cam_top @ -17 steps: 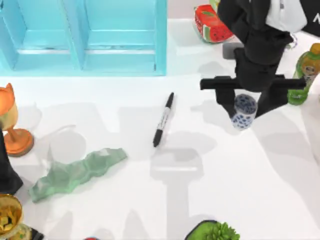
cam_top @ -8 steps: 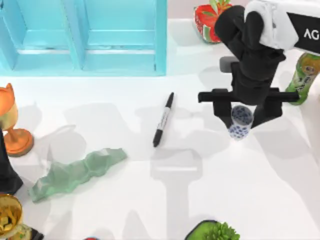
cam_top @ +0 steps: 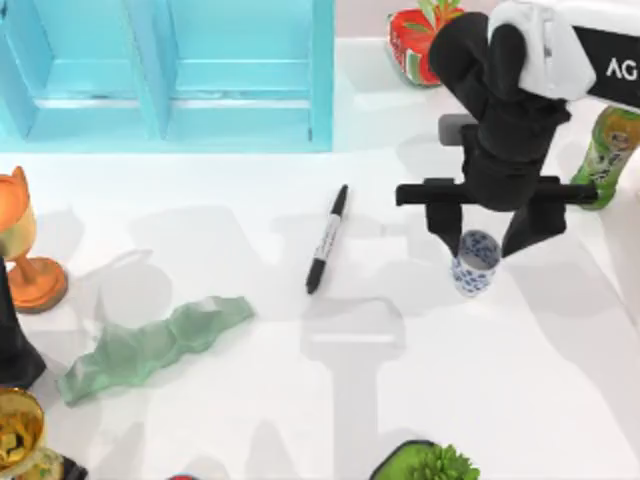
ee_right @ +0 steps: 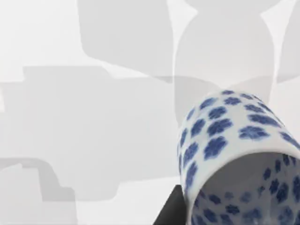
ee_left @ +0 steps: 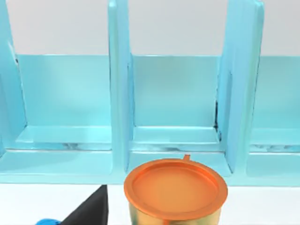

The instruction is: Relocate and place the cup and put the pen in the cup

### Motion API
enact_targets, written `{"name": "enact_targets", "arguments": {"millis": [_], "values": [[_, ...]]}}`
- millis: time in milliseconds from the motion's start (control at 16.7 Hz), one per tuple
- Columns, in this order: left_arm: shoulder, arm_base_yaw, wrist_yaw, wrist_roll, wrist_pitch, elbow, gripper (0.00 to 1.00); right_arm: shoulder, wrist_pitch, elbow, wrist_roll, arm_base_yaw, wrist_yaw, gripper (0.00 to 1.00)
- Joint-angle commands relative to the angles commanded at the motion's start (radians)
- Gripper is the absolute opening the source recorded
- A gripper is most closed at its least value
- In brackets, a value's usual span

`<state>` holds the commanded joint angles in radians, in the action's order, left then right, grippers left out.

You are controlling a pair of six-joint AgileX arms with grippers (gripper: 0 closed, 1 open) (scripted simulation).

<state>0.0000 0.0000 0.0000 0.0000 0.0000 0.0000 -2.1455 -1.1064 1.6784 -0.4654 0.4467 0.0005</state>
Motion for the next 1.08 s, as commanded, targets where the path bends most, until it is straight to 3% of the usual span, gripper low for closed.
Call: {"name": "enact_targets", "arguments": {"millis": [240,300,840,1080], "values": [[0.000,0.000,0.000,0.000,0.000,0.000,1.00,0.000,0.000,0.000,0.000,0.000,0.000,0.98],[0.000,0.000,0.000,0.000,0.000,0.000,1.00,0.000,0.000,0.000,0.000,0.000,0.000,1.00],[0.000,0.000,0.000,0.000,0.000,0.000,1.00,-0.001,-0.002,0.003,0.000,-0.002,0.000,1.00],[0.000,0.000,0.000,0.000,0.000,0.000,1.00,-0.018,-0.098,0.110,0.001,0.001,0.001,1.00]]}}
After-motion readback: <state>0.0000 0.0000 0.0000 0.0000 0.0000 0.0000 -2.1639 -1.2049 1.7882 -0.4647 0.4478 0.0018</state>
